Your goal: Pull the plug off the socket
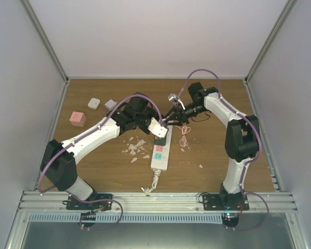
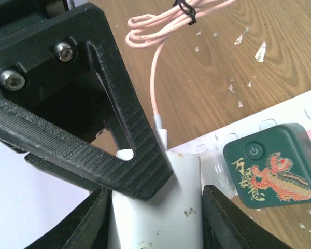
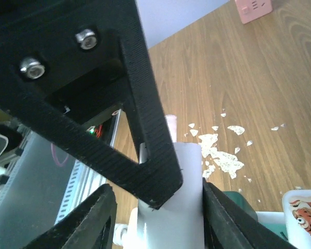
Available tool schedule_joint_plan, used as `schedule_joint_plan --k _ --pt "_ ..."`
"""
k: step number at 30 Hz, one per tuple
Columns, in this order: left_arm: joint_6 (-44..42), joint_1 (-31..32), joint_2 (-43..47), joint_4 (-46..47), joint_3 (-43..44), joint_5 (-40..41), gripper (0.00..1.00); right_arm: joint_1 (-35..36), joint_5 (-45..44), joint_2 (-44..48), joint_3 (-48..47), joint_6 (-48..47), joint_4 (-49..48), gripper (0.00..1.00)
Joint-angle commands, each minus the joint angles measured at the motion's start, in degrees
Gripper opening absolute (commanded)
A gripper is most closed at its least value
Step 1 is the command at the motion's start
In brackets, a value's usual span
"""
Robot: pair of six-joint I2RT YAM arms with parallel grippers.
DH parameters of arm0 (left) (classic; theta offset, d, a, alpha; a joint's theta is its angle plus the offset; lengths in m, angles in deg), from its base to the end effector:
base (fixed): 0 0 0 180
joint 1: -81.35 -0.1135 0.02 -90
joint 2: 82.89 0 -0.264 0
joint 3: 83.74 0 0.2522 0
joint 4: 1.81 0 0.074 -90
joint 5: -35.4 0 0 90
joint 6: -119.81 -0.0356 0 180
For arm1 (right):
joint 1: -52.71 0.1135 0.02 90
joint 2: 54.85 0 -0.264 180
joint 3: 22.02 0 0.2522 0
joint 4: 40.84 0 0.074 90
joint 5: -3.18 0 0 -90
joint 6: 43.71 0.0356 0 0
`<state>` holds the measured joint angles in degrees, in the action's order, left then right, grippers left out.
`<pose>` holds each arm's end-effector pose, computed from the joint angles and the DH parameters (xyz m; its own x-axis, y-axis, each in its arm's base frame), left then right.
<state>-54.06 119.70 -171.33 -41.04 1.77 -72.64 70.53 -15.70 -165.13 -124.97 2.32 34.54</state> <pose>0.2634 -0.2225 0.2921 0.7094 0.6443 -0.2858 0.6056 -0.3497 0.7148 0.3443 0.1461 0.2441 -0.5315 -0.4068 -0.7429 -0.8092 -0.0155 0.5874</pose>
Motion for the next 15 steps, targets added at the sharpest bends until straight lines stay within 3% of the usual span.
schedule_joint_plan --k 1,6,15 --pt "2.0 -3.2 0.4 2.1 1.5 -0.8 0.25 -1.4 5.3 -0.2 -2.3 -0.6 3.8 0.57" --pt "3.9 -6.7 0.7 1.6 2.0 -4.2 0.23 -3.7 5.4 0.8 -2.9 0.3 2.4 0.78" --pt "12.3 -19.4 -2.2 0.4 6.4 -13.4 0.23 -11.4 5.1 5.1 2.0 7.6 -8.8 0.88"
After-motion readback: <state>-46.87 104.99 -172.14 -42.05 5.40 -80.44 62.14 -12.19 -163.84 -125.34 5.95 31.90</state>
